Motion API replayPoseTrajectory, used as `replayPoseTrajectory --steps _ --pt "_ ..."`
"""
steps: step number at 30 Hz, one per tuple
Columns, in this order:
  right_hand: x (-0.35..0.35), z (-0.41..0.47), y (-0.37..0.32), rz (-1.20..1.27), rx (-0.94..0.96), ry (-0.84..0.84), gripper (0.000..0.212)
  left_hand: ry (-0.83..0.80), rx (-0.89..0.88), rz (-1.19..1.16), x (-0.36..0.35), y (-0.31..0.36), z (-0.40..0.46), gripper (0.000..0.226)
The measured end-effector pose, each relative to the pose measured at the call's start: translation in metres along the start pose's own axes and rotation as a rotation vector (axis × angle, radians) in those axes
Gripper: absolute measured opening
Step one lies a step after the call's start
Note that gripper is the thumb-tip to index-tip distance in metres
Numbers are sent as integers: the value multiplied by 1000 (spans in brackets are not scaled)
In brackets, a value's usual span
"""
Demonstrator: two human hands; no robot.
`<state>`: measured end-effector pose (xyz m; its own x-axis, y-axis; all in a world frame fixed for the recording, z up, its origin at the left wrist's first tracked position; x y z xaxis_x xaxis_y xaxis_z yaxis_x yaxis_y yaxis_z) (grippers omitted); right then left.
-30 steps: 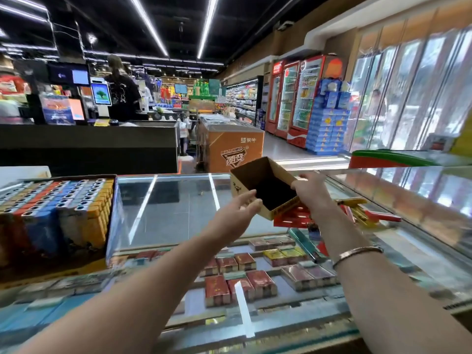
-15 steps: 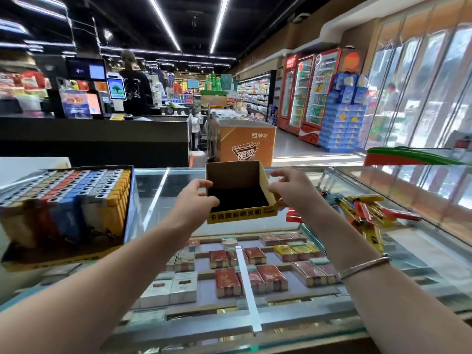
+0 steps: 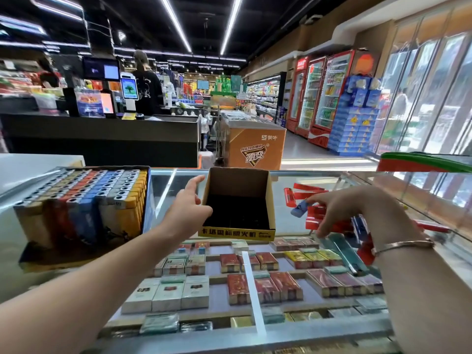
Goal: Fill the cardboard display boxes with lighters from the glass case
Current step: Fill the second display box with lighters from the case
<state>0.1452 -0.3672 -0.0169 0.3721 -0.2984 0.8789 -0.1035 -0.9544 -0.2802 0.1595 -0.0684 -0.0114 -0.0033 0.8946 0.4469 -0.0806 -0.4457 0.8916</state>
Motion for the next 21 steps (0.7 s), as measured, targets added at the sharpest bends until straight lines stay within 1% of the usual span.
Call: replayPoseTrajectory --steps 2,6,8,11,14,16,18,19,21 --pt "1 1 5 -10 1 24 84 -7 7 -20 -1 -2 1 76" --pt "10 1 0 -99 29 114 54 -34 19 -41 -2 -4 2 76" --pt "10 2 -4 -113 41 161 43 -45 24 -33 -2 -4 2 77" --pt "16 6 -11 -165 67 281 30 -63 21 -1 -3 -1 -1 78" --pt "16 11 -19 -263 95 330 22 -83 6 31 -5 3 -5 80" --pt "20 12 -20 -276 108 368 18 -96 0 53 -7 5 -7 81" --pt "31 5 -25 -214 153 454 14 -116 2 66 -10 7 -9 83" --pt "40 -3 -31 -143 208 535 15 -128 6 66 -11 8 -10 84" --pt "57 -26 -50 131 390 697 18 -151 10 80 -13 10 -11 87"
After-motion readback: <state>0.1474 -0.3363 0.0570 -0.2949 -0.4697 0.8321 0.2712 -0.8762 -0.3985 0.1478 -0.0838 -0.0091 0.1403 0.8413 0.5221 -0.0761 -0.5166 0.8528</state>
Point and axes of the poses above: each hand's wrist, its own z-axis towards the middle knuckle, its own x-axis out of the back of the hand, y = z × x, the point moved 10 cm from there along z, towards the middle knuckle, and after that the axes turned 8 degrees about x, right-handed, at the moved point
